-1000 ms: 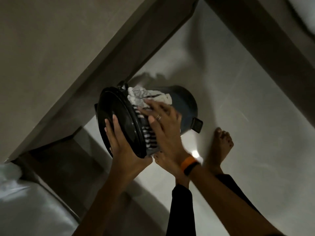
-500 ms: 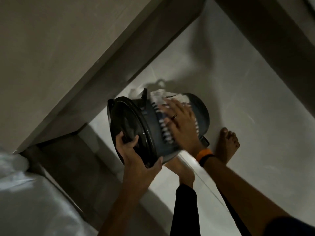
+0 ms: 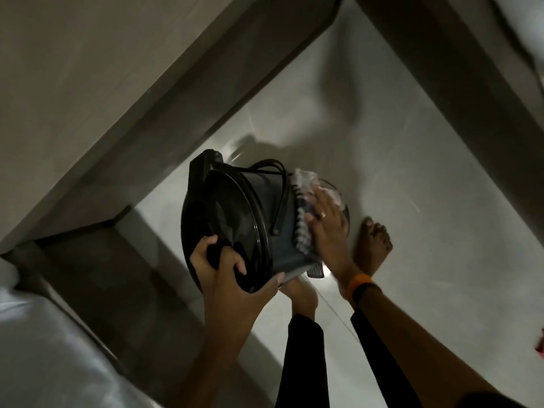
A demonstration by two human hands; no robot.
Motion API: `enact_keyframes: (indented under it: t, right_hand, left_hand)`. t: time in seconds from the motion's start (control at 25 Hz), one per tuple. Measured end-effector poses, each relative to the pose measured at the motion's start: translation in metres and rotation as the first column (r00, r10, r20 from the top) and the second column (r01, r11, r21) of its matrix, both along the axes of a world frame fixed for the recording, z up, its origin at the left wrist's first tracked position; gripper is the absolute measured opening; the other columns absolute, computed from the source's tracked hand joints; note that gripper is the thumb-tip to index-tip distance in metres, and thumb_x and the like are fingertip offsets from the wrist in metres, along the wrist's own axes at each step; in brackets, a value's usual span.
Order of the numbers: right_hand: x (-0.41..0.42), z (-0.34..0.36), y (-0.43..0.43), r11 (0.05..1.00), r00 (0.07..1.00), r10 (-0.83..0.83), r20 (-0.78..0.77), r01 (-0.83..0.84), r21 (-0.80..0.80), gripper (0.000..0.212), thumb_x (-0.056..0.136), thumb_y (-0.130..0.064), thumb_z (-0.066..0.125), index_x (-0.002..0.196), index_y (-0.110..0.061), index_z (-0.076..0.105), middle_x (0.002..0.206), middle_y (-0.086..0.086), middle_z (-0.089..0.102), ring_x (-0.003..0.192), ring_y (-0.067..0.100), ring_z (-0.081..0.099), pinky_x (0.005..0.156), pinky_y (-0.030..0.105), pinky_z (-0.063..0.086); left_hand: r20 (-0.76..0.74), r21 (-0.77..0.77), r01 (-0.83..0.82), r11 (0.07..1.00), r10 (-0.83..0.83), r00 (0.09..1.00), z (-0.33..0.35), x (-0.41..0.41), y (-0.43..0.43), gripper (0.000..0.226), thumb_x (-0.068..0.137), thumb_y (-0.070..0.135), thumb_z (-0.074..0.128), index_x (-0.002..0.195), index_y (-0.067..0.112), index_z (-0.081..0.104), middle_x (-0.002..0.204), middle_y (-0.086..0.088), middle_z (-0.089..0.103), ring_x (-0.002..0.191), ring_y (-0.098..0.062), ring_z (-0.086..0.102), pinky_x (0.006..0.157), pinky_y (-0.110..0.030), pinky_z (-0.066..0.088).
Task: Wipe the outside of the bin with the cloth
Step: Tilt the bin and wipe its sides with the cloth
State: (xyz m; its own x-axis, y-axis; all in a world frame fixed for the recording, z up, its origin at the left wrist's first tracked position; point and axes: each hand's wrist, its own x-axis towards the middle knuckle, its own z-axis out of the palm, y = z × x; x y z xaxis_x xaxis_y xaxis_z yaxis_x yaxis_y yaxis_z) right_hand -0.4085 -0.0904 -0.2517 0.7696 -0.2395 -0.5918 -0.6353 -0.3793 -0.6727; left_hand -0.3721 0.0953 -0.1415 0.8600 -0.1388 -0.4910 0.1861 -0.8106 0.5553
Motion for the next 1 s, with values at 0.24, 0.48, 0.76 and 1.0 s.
enact_keyframes:
  t: [0.24,0.48,0.76,1.0]
  right_hand:
    - [0.034,0.014,-0.007,1.000,1.000,-0.005,0.007,0.005,0.022,0.046,0.112,-0.024,0.029,0.157,-0.025,0.036,0.173,0.008,0.031,0.163,0.024,0.021,0.137,0.048,0.013]
    - [0.039,0.028,-0.002,0.978,0.979,0.003,0.202,-0.045,0.203,0.046,0.104,-0.039,0.031,0.148,-0.045,0.042,0.165,-0.006,0.047,0.150,0.000,0.030,0.122,0.005,0.004]
    - [0.057,-0.036,-0.056,0.998,0.965,-0.005,-0.261,0.022,0.061,0.045,0.115,-0.037,0.036,0.150,-0.018,0.056,0.164,0.012,0.050,0.152,0.034,0.046,0.129,0.045,0.031]
    - [0.035,0.029,0.030,0.995,0.963,0.045,0.266,-0.067,0.076,0.052,0.106,-0.040,0.028,0.154,-0.058,0.034,0.163,-0.045,0.021,0.157,-0.013,0.015,0.129,0.016,-0.006]
  left_hand:
    - [0.110,0.070,0.184,0.980,-0.191,0.975,0.001,-0.016,-0.013,0.100,0.054,0.056,0.075,0.146,0.042,0.037,0.156,-0.010,0.018,0.143,-0.038,0.025,0.110,-0.058,0.042]
    - [0.241,0.092,0.260,0.961,-0.275,0.931,-0.006,-0.023,-0.010,0.086,0.056,0.052,0.073,0.136,0.040,0.043,0.152,-0.010,0.021,0.138,-0.044,0.027,0.097,-0.068,0.048]
    - [0.189,0.076,0.255,0.964,-0.265,0.946,0.006,-0.005,-0.022,0.075,0.054,0.050,0.067,0.125,0.036,0.051,0.146,-0.017,0.027,0.127,-0.056,0.040,0.095,-0.068,0.047]
    - [0.022,-0.011,0.088,0.996,-0.088,0.996,-0.001,0.006,-0.004,0.082,0.056,0.047,0.070,0.136,0.042,0.050,0.152,-0.001,0.010,0.148,-0.039,0.019,0.114,-0.061,0.035]
